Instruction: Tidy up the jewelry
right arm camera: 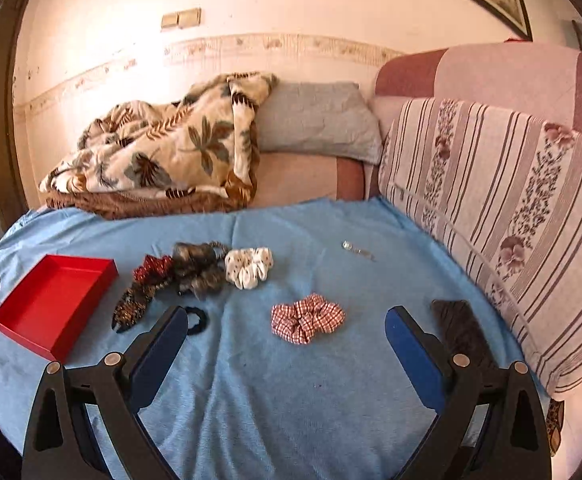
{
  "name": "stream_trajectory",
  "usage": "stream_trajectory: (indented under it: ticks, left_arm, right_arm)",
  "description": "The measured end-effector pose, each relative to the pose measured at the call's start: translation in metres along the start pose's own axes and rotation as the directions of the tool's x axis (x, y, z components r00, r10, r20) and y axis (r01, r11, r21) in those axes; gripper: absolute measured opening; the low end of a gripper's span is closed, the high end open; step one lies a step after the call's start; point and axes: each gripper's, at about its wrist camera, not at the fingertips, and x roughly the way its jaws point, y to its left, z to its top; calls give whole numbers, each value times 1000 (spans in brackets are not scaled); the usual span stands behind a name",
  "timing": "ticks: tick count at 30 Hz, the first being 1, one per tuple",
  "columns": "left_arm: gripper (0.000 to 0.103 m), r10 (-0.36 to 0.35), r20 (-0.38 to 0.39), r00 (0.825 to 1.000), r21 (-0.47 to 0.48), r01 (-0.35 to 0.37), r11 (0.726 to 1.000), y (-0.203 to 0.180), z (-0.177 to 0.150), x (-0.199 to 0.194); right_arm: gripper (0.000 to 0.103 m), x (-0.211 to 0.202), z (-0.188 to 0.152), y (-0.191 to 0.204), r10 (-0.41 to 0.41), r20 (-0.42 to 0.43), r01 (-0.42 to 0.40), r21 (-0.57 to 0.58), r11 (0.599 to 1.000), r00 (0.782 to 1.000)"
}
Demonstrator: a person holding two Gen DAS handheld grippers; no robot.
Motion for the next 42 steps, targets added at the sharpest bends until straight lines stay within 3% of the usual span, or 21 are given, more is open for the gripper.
stream_trajectory:
  ticks: [13, 21, 30, 36, 42]
  left_arm:
    - [103, 16, 86, 996, -40, -13, 999, 14, 4, -35]
    - [103, 54, 178, 983, -8, -53, 999, 13, 8, -59]
    - [103, 70, 206, 976, -4, -71, 998, 16, 10, -70]
    - [103, 101, 241, 965, -7, -103, 995, 20, 10, -79]
    - [103, 115, 213, 970, -34, -110, 993, 27, 11, -73]
  right_arm:
    - [101, -27, -2, 4, -22, 49, 22, 6, 1000, 999]
    - [103, -42, 0, 6, -115, 122, 113, 24, 993, 986]
    - [103, -61, 4, 13, -60, 185, 69, -44, 997, 981]
    - [103, -75, 2, 15, -56, 274, 70, -42, 997, 960]
    - [103, -77, 4, 10, -16, 309, 27, -32, 999, 951]
